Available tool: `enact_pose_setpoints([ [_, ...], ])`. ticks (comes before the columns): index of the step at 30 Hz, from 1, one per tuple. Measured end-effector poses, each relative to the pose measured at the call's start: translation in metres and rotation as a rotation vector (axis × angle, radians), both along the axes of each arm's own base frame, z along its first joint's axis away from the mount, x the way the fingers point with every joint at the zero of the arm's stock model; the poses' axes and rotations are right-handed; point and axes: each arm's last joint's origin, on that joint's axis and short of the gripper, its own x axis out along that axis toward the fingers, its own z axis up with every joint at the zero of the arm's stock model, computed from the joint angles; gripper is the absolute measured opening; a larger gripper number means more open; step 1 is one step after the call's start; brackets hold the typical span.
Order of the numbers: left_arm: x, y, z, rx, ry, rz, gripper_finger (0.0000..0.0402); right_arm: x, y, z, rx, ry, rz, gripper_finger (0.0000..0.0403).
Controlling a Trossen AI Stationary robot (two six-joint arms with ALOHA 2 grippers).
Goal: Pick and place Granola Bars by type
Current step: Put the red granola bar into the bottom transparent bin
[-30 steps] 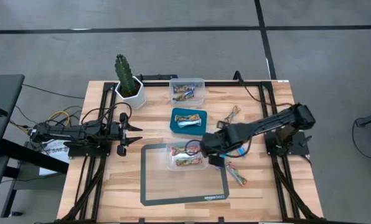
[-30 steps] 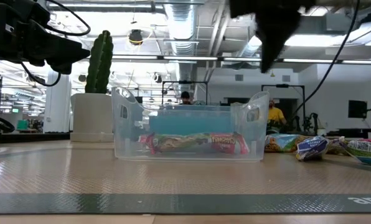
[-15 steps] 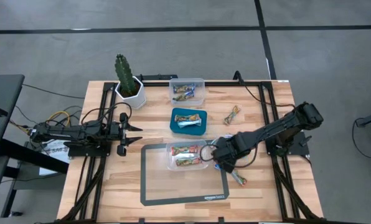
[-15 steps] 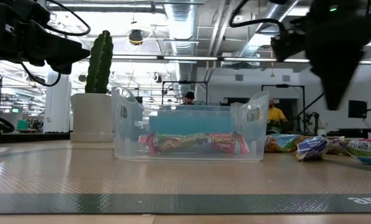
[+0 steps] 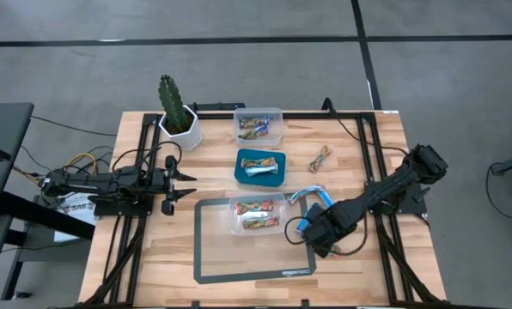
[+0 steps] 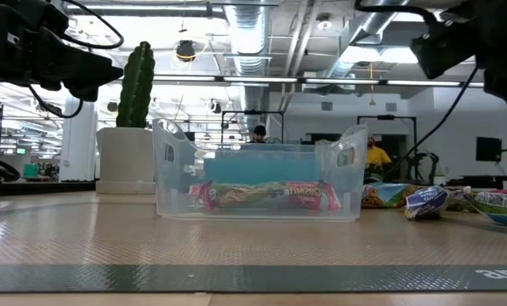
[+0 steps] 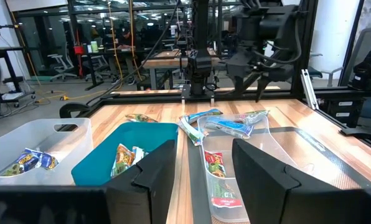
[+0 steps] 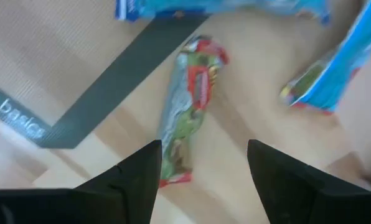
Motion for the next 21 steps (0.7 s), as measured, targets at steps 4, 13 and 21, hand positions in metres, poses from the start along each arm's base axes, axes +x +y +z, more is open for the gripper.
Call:
enact_pose_setpoints([
  [4, 0.000, 0.000, 0.000, 0.000, 0.000, 0.000, 0.0153, -0.002, 0.005, -0.001, 0.003, -0.003, -0.017, 0.0228],
  [13, 0.000, 0.000, 0.000, 0.000, 0.000, 0.000, 0.0153, -0.004, 0.005, -0.030, 0.086, -0.062, -0.045, 0.0226],
  [21, 0.000, 0.000, 0.000, 0.000, 0.000, 0.000, 0.0153, -0.011, -0.001, -0.045, 0.064, -0.040, -0.081, 0.0226],
])
